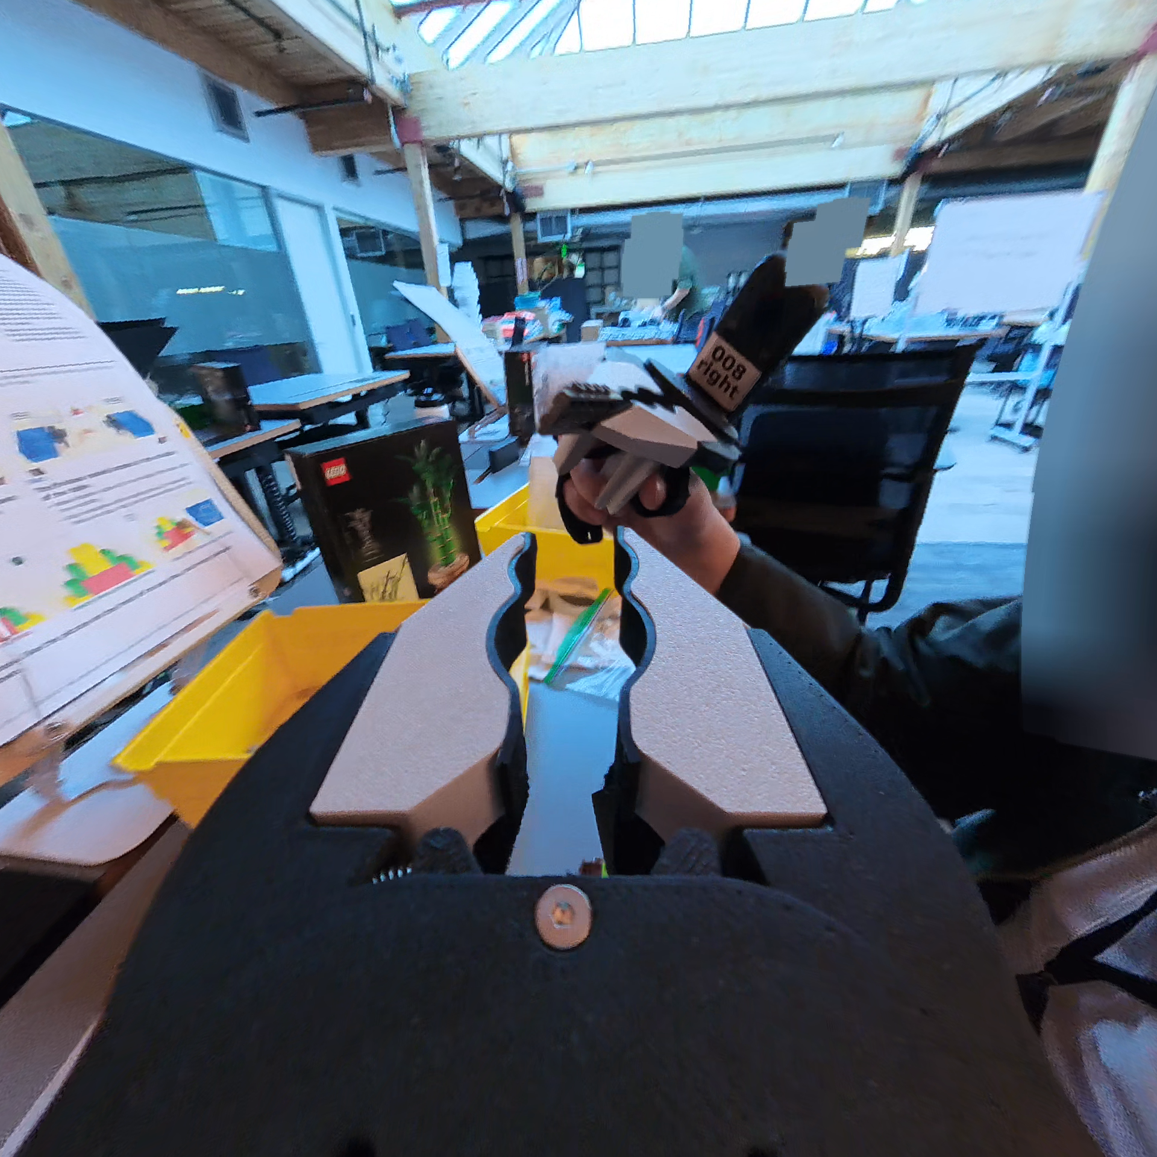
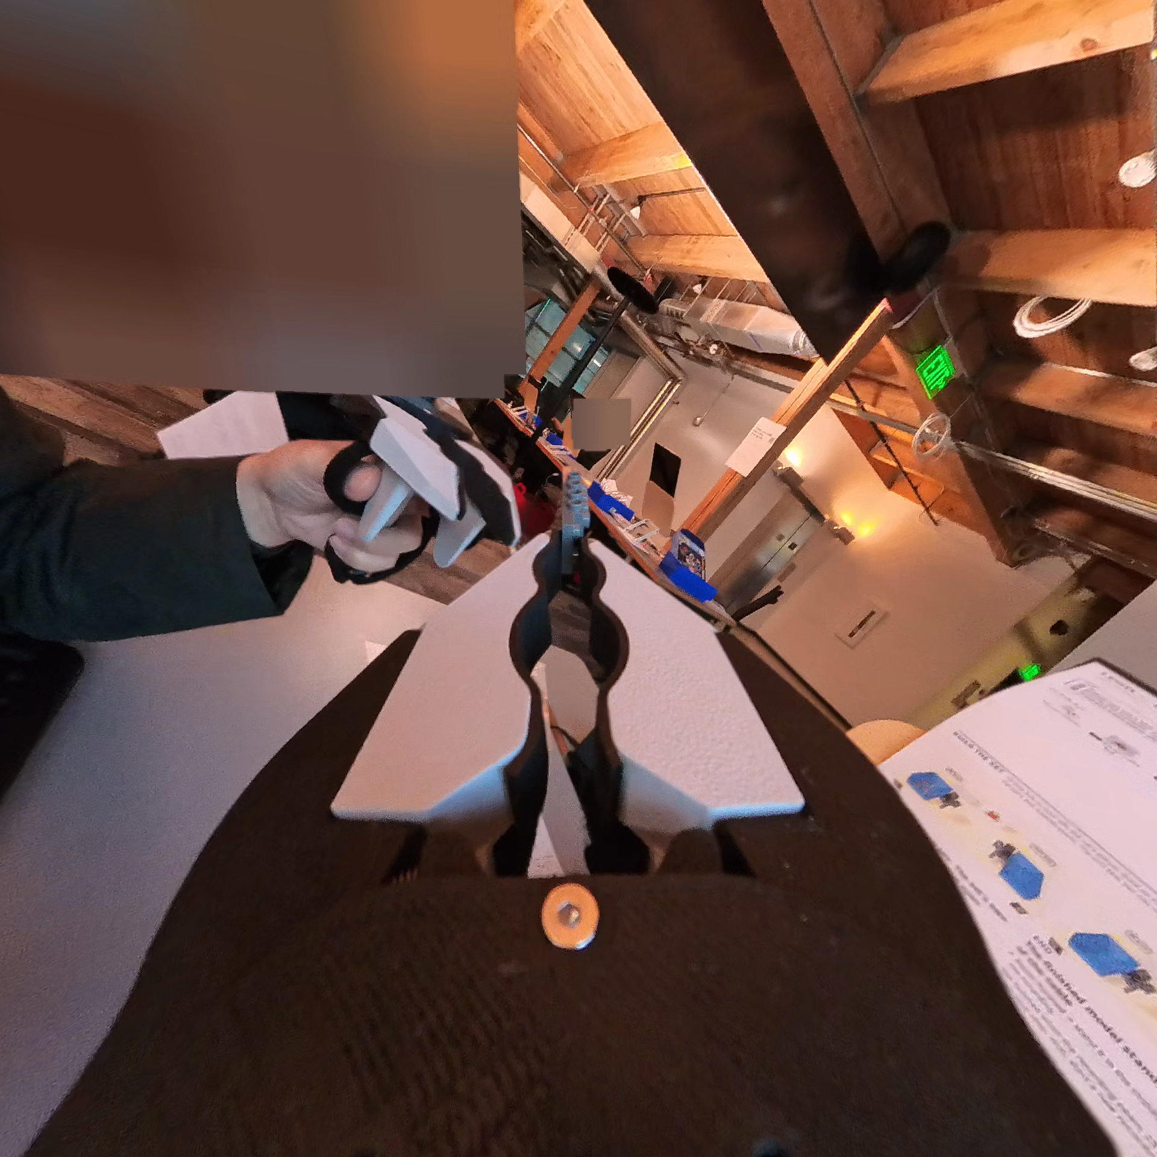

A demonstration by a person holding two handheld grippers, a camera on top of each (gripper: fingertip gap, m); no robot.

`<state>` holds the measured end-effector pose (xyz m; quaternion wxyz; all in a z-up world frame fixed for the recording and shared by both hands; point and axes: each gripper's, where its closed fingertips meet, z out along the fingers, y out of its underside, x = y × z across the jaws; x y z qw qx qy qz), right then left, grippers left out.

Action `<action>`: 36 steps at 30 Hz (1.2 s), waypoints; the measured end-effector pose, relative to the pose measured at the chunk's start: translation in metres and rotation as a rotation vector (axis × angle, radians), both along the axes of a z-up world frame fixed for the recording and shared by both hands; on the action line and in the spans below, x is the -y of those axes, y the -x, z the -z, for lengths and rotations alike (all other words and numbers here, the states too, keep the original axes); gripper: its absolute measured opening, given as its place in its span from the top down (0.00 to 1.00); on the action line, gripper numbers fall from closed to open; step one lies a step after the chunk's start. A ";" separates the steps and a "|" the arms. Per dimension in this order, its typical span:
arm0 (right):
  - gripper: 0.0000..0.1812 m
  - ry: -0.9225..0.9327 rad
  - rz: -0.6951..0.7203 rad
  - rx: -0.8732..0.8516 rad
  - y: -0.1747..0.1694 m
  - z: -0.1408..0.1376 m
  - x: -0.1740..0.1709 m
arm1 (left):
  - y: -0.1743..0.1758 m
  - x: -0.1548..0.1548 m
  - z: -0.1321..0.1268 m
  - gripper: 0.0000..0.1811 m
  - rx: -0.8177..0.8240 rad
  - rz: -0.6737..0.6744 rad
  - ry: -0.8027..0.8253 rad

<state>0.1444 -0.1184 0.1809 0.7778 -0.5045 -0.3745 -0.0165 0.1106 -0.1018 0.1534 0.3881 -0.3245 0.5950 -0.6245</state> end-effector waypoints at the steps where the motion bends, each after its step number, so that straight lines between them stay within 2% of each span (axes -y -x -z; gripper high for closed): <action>1: 0.99 -0.024 -0.003 0.011 -0.001 0.000 0.000 | 0.000 0.001 0.002 0.87 -0.008 -0.006 -0.017; 5: 0.99 -0.067 -0.080 0.065 0.009 -0.006 0.000 | 0.000 -0.001 0.007 0.82 -0.006 -0.060 -0.143; 8: 0.99 -0.035 -0.058 0.186 0.016 0.006 -0.009 | 0.001 -0.009 0.004 0.83 0.039 -0.108 -0.207; 14: 0.98 -0.026 -0.086 0.277 0.031 0.028 -0.009 | 0.011 -0.005 0.011 0.85 0.070 -0.111 -0.373; 16: 0.98 -0.039 -0.120 0.294 0.041 0.029 -0.006 | 0.015 0.005 0.013 0.89 0.091 -0.084 -0.435; 19: 0.98 -0.029 -0.125 0.327 0.045 0.033 -0.003 | 0.016 0.005 0.017 0.97 0.115 -0.139 -0.531; 27: 0.98 0.035 -0.205 0.264 0.045 0.038 0.001 | 0.010 0.006 0.022 0.94 0.150 -0.209 -0.642; 31: 0.98 0.049 -0.216 0.256 0.045 0.040 -0.001 | 0.011 0.010 0.024 0.98 0.169 -0.190 -0.667; 34: 0.98 0.076 -0.212 0.214 0.042 0.039 -0.005 | 0.010 0.007 0.021 0.98 0.215 -0.247 -0.738; 35: 0.97 0.101 -0.213 0.164 0.041 0.036 -0.008 | 0.010 0.005 0.019 0.98 0.241 -0.286 -0.768; 36: 0.90 0.141 -0.230 0.101 0.040 0.033 -0.010 | 0.010 0.001 0.015 0.99 0.268 -0.334 -0.801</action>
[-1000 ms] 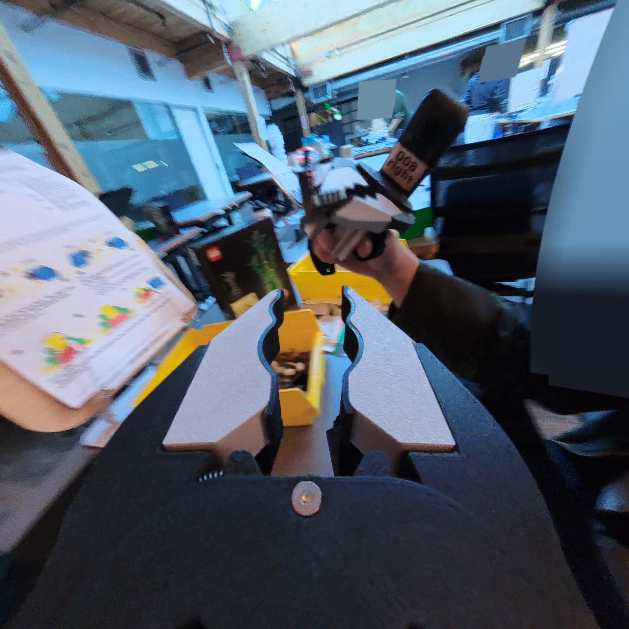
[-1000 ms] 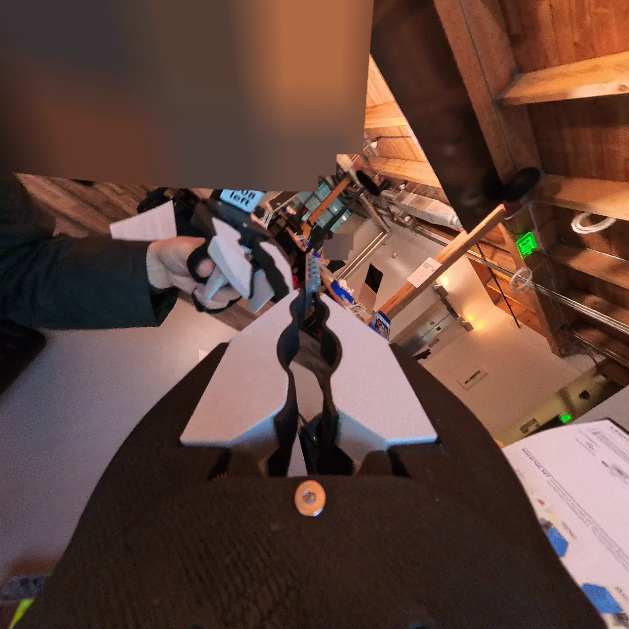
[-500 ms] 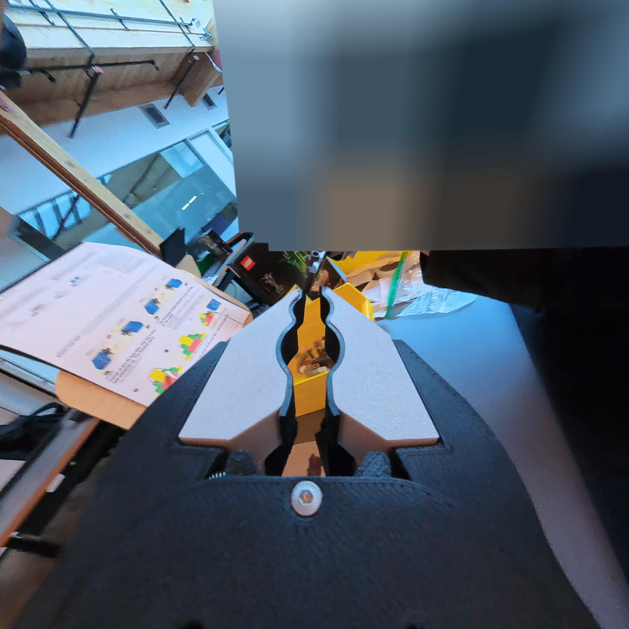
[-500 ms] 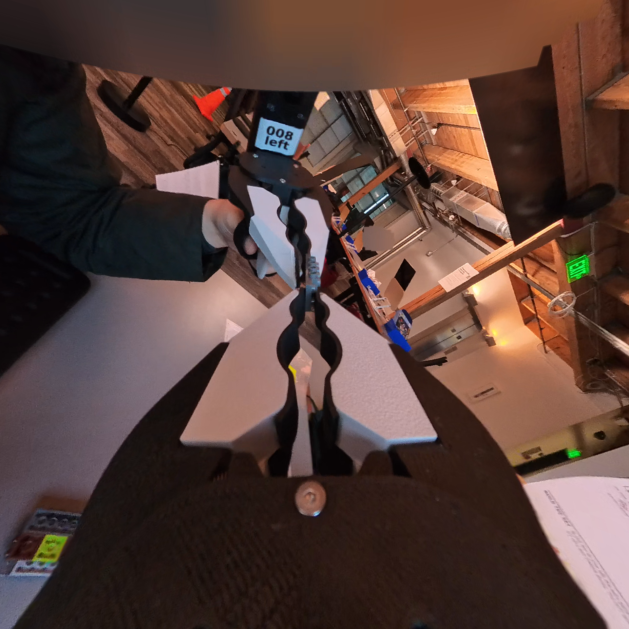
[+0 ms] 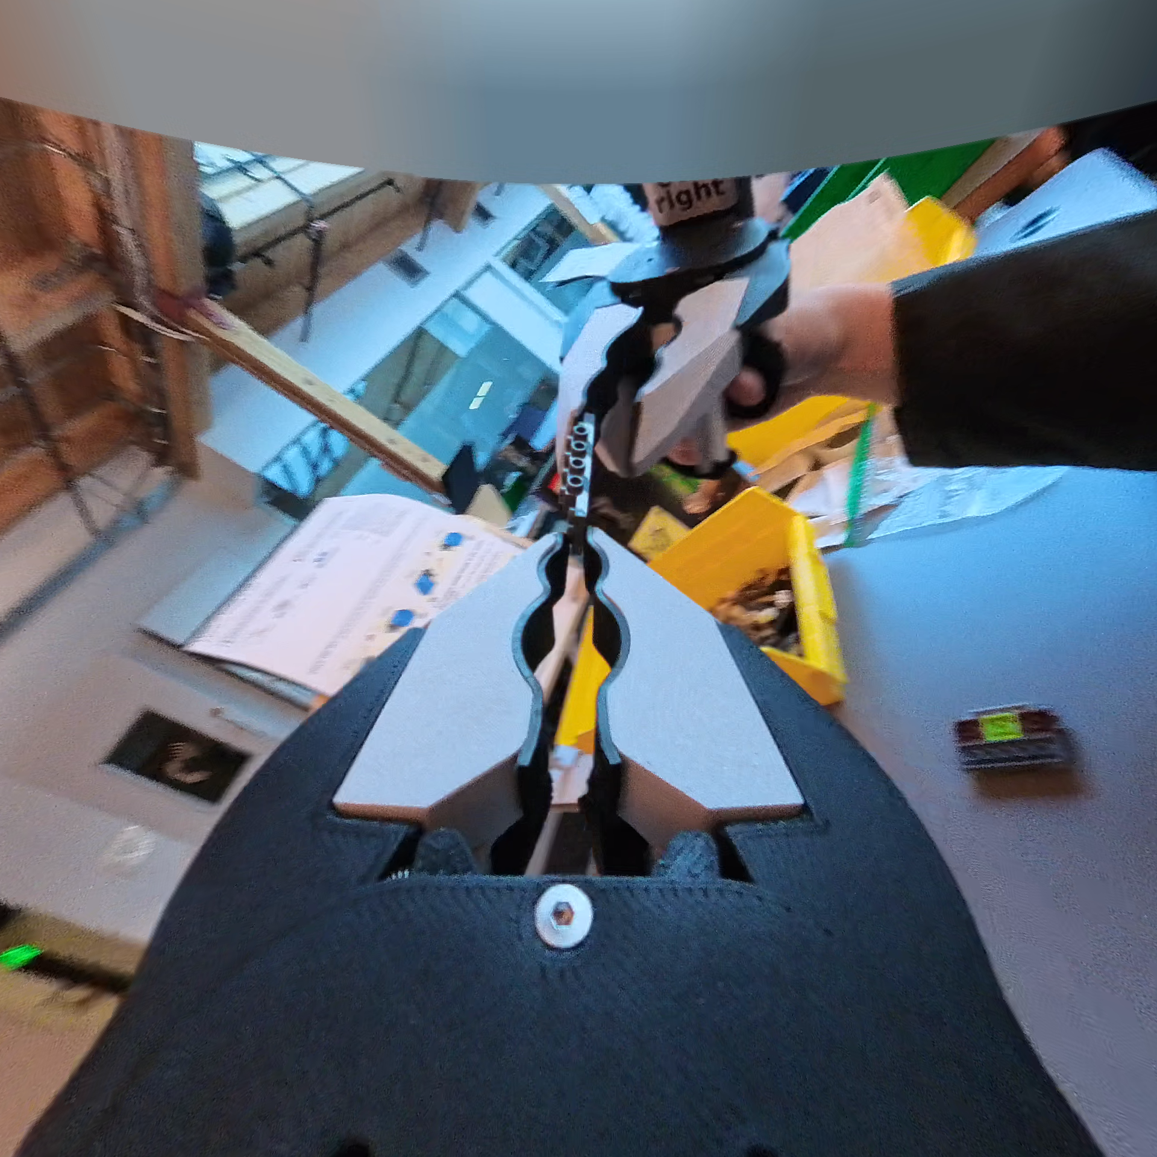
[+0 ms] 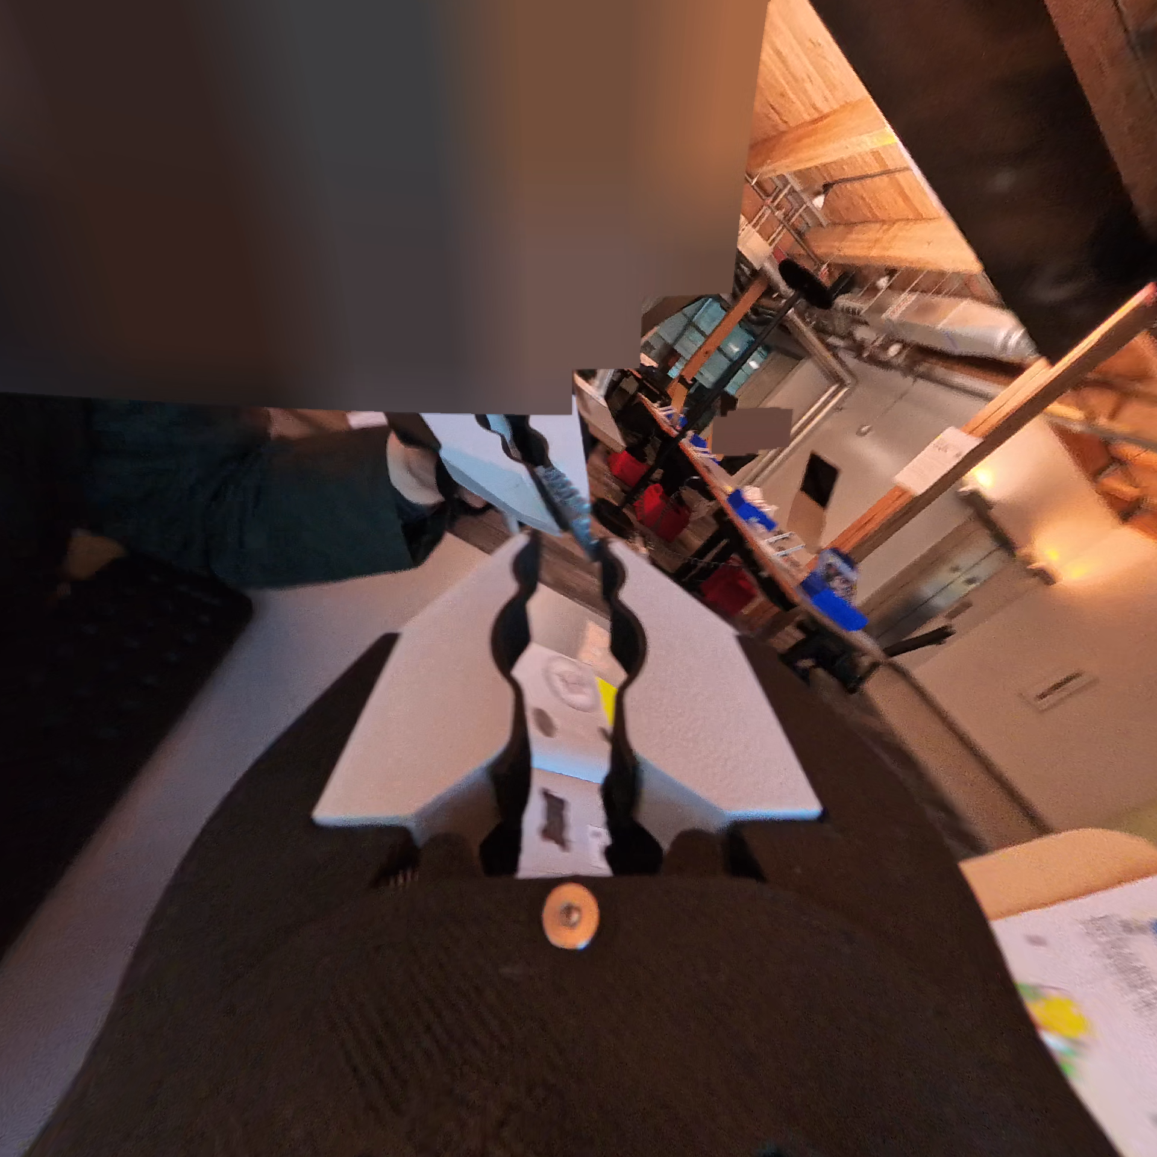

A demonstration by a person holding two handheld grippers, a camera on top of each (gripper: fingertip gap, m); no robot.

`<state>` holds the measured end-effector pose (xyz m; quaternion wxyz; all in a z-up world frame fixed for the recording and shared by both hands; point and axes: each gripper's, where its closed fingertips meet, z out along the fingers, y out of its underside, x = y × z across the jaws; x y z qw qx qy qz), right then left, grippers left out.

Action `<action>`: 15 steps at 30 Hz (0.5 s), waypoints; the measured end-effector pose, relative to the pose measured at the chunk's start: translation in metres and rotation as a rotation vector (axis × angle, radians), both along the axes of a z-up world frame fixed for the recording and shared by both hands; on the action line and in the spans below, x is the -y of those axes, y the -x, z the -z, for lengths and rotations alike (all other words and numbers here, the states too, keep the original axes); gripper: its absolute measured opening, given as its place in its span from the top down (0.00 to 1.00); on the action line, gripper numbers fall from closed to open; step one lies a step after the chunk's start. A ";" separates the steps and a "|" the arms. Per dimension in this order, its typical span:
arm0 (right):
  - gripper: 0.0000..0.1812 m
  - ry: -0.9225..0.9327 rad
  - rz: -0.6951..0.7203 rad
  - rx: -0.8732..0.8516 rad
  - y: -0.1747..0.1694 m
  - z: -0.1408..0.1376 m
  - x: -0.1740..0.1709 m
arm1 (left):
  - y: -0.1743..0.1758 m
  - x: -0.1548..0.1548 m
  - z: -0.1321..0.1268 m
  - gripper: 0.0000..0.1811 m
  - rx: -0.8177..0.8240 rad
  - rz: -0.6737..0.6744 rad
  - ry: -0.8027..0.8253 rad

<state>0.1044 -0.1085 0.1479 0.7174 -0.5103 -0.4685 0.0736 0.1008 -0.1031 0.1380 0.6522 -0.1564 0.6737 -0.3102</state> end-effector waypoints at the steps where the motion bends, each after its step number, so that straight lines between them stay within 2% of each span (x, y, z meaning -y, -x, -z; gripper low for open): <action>1: 0.84 0.057 -0.032 -0.057 0.001 -0.002 0.000 | 0.000 -0.004 -0.003 0.99 0.040 -0.041 -0.037; 5: 0.82 0.223 -0.177 -0.327 -0.003 -0.017 -0.003 | 0.003 -0.012 -0.010 0.99 0.159 -0.172 -0.215; 8: 0.81 0.383 -0.217 -0.468 -0.007 -0.016 -0.016 | 0.004 -0.012 -0.009 0.99 0.195 -0.207 -0.310; 10: 0.82 0.461 -0.272 -0.486 -0.003 -0.010 -0.017 | 0.001 -0.013 -0.004 0.99 0.178 -0.216 -0.347; 12: 0.86 0.483 -0.317 -0.479 0.001 -0.008 -0.013 | 0.000 -0.015 -0.001 0.99 0.179 -0.225 -0.380; 15: 0.87 0.502 -0.278 -0.442 0.001 0.001 -0.018 | -0.001 -0.014 0.003 0.98 0.171 -0.221 -0.401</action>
